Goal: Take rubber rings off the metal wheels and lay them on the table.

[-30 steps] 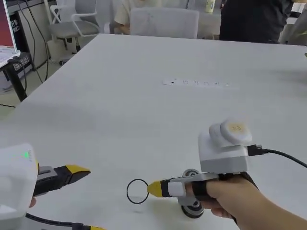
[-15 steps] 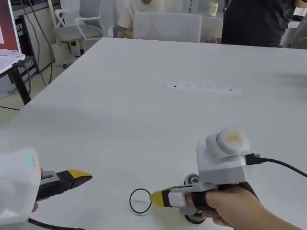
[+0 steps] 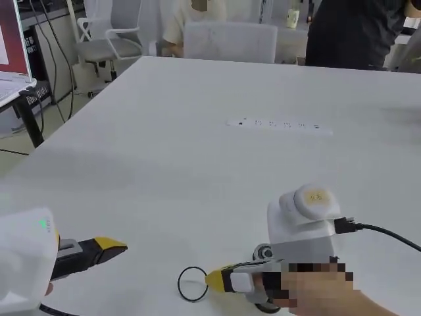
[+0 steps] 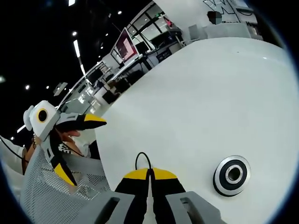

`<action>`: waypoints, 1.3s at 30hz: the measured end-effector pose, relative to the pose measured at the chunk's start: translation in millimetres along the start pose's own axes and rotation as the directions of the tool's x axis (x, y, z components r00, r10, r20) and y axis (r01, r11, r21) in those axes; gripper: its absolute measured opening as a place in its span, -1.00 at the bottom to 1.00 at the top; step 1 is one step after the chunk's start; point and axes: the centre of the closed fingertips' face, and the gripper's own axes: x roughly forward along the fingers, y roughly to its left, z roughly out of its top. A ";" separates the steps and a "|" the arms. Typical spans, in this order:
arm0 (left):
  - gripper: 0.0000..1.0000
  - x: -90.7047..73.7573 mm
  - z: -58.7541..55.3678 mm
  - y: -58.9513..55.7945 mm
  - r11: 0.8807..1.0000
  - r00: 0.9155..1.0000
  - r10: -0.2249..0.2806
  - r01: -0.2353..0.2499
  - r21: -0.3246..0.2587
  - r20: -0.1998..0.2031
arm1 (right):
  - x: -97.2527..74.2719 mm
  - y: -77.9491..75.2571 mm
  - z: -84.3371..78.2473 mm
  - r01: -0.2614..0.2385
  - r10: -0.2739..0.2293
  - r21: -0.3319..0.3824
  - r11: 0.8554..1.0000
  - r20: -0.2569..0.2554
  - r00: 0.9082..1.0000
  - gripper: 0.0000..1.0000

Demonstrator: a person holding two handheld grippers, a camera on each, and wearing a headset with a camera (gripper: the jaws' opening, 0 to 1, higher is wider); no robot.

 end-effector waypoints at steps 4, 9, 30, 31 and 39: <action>0.54 0.1 -0.1 0.2 1.000 1.000 0.001 -0.001 -0.002 0.000 | 0.6 0.0 -2.0 0.000 0.000 0.002 1.000 -0.007 1.000 -1.00; 0.54 -0.3 0.1 0.5 1.000 1.000 0.003 -0.003 -0.005 0.002 | 1.7 -0.6 -3.7 0.002 -0.002 0.000 1.000 -0.014 1.000 -1.00; 0.55 -0.3 0.3 1.2 1.000 1.000 0.003 -0.003 -0.017 0.005 | 4.0 -6.4 -8.7 0.025 -0.026 -0.036 0.999 -0.032 0.999 -1.00; 0.55 -0.2 0.4 1.2 1.000 1.000 0.003 -0.003 -0.017 0.005 | 3.9 -6.5 -8.7 0.025 -0.026 -0.037 0.999 -0.031 0.999 -1.00; 0.55 0.0 0.0 1.6 1.000 1.000 0.004 -0.004 -0.016 0.004 | 4.2 -4.2 -8.7 0.015 -0.017 -0.054 0.998 -0.032 0.999 -0.99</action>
